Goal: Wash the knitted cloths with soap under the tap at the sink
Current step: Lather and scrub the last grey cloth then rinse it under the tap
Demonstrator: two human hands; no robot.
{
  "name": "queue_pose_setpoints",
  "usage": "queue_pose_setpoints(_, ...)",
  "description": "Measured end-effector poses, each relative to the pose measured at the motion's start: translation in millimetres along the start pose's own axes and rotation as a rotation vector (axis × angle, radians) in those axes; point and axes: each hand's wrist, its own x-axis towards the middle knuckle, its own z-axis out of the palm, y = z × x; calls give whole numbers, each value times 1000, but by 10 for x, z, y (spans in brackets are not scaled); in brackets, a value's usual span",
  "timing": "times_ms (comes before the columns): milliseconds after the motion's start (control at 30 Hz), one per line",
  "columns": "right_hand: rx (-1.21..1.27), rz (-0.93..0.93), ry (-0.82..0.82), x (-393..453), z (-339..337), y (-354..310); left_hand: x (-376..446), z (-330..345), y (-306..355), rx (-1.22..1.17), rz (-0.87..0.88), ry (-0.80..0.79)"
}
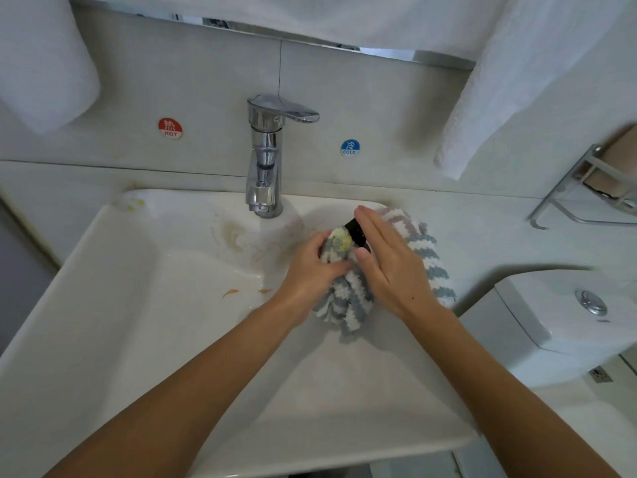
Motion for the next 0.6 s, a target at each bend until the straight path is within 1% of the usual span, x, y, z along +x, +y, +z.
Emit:
queue_pose_setpoints(167,-33,-35,93,5,38,-4,14,-70,-17,-4,-28,-21)
queue_pose_setpoints(367,-85,-44,127,2,42,-38,-80,-186,133,-32,-19,-22)
queue_pose_setpoints(500,-149,-43,74,-24,-27,-98,-170,-337,295,-44,8,-54)
queue_pose_setpoints(600,-176,5,-28,-17,-103,-130,-232,-474,373,-31,9,-116)
